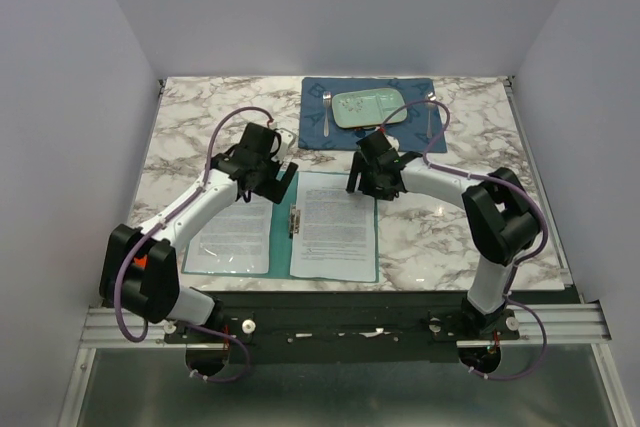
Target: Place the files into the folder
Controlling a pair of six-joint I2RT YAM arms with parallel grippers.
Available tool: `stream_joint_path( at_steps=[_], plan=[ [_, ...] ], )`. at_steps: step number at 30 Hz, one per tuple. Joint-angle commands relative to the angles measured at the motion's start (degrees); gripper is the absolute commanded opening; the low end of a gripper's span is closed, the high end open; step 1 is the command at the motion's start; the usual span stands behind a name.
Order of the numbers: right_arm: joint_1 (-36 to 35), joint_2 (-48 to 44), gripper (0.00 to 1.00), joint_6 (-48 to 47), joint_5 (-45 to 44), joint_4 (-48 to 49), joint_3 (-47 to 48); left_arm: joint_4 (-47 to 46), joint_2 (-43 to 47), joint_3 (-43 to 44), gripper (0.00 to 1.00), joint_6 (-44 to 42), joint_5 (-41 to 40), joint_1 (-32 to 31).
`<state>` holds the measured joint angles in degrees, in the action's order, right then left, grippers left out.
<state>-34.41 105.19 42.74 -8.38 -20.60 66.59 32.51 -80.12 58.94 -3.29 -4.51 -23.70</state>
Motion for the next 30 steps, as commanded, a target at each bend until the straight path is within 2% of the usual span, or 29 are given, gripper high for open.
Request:
stream_joint_path(
  at_steps=[1, 3, 9, 12, 14, 15, 16, 18, 20, 28, 30],
  plan=[
    [-0.2, -2.4, 0.89, -3.1, 0.2, -1.7, -0.9, -1.3, -3.3, 3.0, 0.99, 2.6, -0.7, -2.5],
    [-0.2, -3.4, 1.0, -3.9, -0.1, -1.9, -1.0, -1.0, -5.1, 4.8, 0.99, 3.0, 0.5, -3.4],
    [-0.2, -7.9, 1.0, -6.2, -1.3, -2.3, -1.5, -1.1, -7.9, 7.9, 0.99, 5.4, 3.9, -4.8],
    [-0.2, -12.9, 1.0, -6.7, -0.8, -0.2, -4.4, -1.1, -10.0, 9.8, 0.99, 5.9, 4.3, -5.8],
    [-0.2, -16.5, 0.95, -7.5, 1.1, 4.3, -9.6, -1.0, -12.2, 10.8, 0.99, 6.4, 4.4, -6.6],
    [-0.2, -20.3, 0.89, -7.8, 2.0, 5.9, -11.5, -0.4, -13.0, 12.1, 0.99, 6.7, 4.4, -6.9],
    [-0.1, -21.9, 0.65, -8.9, 3.0, 7.3, -13.0, -0.3, -13.9, 12.5, 0.99, 6.8, 4.0, -7.3],
    [-0.7, -25.7, 0.29, -9.5, 5.2, 10.4, -16.4, -0.4, -15.9, 13.1, 0.99, 7.0, 3.7, -8.1],
    [-1.5, -27.4, 0.0, -10.4, 5.4, 11.8, -18.1, -0.8, -18.0, 13.3, 0.99, 7.5, 2.6, -8.5],
    [-8.4, -33.3, 0.01, -12.9, 2.2, 19.8, -22.4, -2.5, -22.8, 13.7, 0.99, 10.0, -0.6, -10.5],
    [-8.6, -33.9, 0.61, -10.2, 3.2, 20.2, -22.4, -3.2, -23.1, 13.1, 0.99, 10.7, -3.0, -10.7]
  ],
)
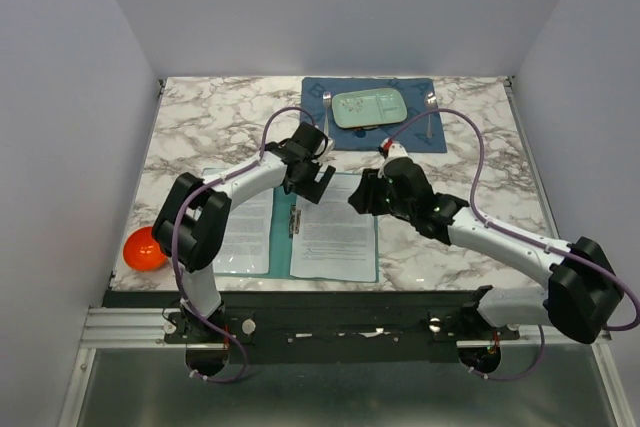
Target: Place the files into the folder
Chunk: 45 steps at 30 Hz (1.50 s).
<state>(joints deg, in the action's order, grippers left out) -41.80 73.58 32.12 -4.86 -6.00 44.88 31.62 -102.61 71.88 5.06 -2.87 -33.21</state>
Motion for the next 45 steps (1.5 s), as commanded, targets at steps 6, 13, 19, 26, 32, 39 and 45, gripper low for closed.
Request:
stream_joint_path(
  at_steps=[6, 13, 19, 26, 32, 39, 45],
  plan=[
    [-2.0, 0.8, 0.11, 2.8, 11.0, 16.5, -1.8, -4.5, -0.8, -1.2, 0.99, 4.1, -7.1, -1.4],
    [-8.9, 1.6, 0.01, -3.8, 1.9, 30.0, -8.2, -4.4, -2.2, -1.4, 0.99, 4.6, -7.3, -1.4],
    [-13.1, 5.5, 0.01, -6.8, -3.3, 36.7, -9.1, -5.2, -2.9, -2.2, 0.99, 6.4, -9.5, -1.8],
    [-18.1, 11.1, 0.01, -10.5, -13.3, 43.2, -8.4, -4.9, -5.5, -1.7, 0.99, 6.8, -10.1, -2.6],
    [-18.8, 18.1, 0.01, -10.1, -16.8, 49.5, -7.4, -5.0, -6.9, -2.0, 0.99, 6.5, -10.1, -2.6],
    [-19.0, 24.8, 0.01, -8.8, -18.1, 52.6, -3.8, -5.5, -8.0, -3.3, 0.99, 6.1, -10.0, -2.6],
    [-19.2, 30.1, 0.01, -9.4, -18.7, 54.8, 0.0, -6.0, -8.3, -4.6, 0.98, 5.0, -8.6, -2.6]
  ],
)
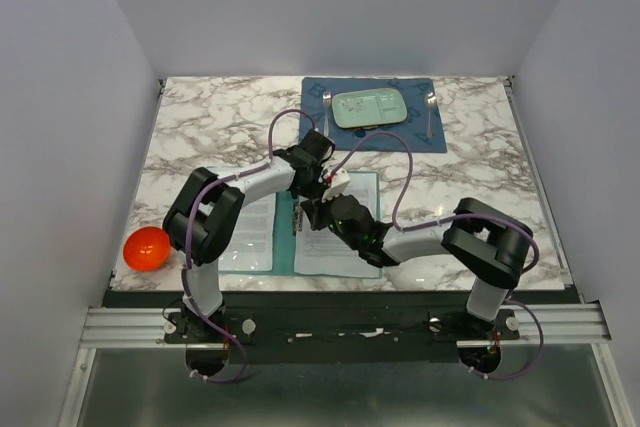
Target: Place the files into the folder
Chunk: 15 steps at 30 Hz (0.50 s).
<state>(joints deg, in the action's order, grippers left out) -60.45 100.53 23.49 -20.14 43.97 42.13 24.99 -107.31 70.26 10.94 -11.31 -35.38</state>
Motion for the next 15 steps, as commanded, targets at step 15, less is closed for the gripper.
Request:
stream_joint_path(
  at_steps=[15],
  plan=[
    [-2.7, 5.6, 0.01, -0.6, -7.8, 7.5, 2.9, 3.5, -6.0, -1.2, 0.98, -3.4, 7.4, 3.3]
  ],
)
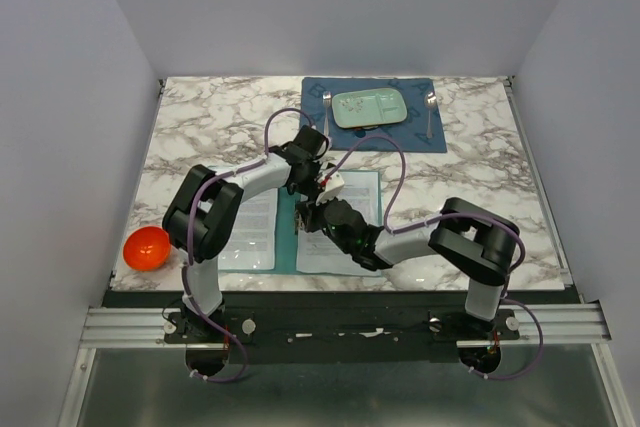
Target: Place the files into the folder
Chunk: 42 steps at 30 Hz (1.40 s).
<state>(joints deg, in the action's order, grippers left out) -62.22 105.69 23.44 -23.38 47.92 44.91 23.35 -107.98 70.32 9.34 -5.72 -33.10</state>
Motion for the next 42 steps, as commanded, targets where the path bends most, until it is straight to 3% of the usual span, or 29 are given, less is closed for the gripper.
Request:
stream_joint_path(
  at_steps=[1, 22, 42],
  plan=[
    [-1.0, 0.6, 0.01, -0.5, -4.7, 3.8, 0.0, 5.2, -5.4, -1.2, 0.98, -1.9, 1.9, 1.3],
    [-1.1, 6.7, 0.01, 1.4, -0.1, 2.0, 4.9, 5.7, -6.4, -1.5, 0.97, -2.9, 0.8, 2.0],
    [-1.4, 8.2, 0.01, 3.7, 7.0, -2.6, 1.9, 5.7, -6.4, -2.2, 0.95, -4.3, 2.3, 3.3]
  ],
)
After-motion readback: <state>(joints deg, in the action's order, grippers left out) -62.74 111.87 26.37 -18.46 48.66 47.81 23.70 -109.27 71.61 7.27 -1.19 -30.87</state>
